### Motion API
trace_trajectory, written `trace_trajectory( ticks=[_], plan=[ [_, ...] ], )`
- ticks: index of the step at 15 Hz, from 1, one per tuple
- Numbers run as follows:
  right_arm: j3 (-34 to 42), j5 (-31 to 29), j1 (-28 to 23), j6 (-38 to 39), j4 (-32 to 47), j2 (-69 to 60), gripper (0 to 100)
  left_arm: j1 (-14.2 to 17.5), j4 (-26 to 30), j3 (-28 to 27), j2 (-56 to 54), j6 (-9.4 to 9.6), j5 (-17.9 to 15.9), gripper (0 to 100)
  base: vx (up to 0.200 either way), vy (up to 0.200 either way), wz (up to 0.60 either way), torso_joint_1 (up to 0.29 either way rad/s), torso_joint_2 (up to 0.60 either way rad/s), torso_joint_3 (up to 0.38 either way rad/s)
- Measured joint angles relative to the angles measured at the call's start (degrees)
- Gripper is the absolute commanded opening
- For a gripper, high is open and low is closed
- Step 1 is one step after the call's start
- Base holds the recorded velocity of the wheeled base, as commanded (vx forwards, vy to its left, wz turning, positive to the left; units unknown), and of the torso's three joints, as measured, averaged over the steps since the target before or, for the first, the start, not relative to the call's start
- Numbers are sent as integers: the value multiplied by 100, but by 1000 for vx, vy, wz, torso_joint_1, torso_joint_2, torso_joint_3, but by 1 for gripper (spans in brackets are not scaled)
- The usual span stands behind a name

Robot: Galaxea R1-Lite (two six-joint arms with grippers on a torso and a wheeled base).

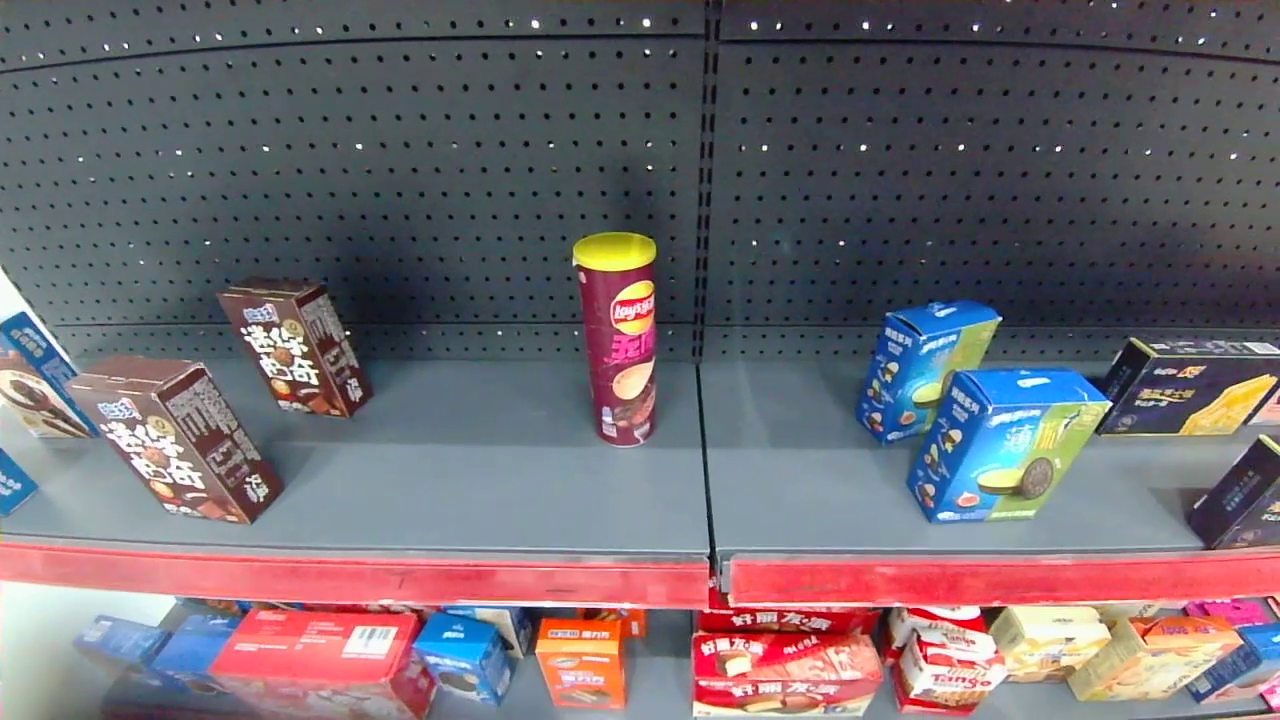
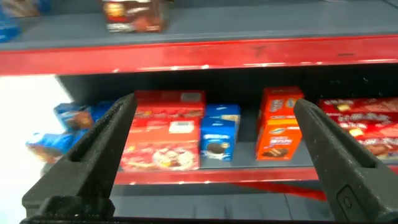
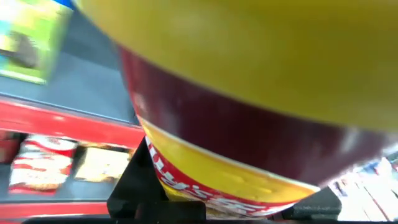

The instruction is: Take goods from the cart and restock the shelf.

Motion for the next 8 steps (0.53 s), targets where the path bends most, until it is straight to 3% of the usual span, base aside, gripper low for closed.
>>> trace_trajectory(
  ticks=[3, 8],
  plan=[
    [13, -99, -80, -93, 5, -74, 0, -2, -4, 0, -2, 134, -37, 100, 0, 0, 0, 0, 0, 0],
    [-177, -439, -634, -57, -11, -249, 0, -5, -6, 0, 0, 69, -45, 100, 0, 0, 0, 0, 0, 0]
  ],
)
